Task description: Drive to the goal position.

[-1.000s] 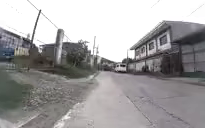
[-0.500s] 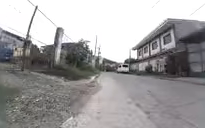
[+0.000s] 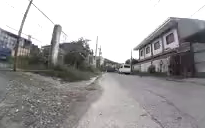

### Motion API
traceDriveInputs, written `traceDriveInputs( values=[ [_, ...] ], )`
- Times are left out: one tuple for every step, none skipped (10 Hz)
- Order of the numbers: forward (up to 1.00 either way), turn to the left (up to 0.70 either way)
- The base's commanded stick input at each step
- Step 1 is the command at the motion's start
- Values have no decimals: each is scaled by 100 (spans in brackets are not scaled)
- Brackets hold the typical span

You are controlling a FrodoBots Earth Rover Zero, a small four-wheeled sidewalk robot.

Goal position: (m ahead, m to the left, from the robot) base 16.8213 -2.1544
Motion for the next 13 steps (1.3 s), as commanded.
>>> traceDriveInputs(
  values=[
    [100,-3],
    [100,-29],
    [100,-32],
    [100,-10],
    [100,0],
    [100,0],
    [100,0],
    [100,-3],
    [100,-25],
    [100,-15],
    [100,0],
    [100,0],
    [100,0]
  ],
)
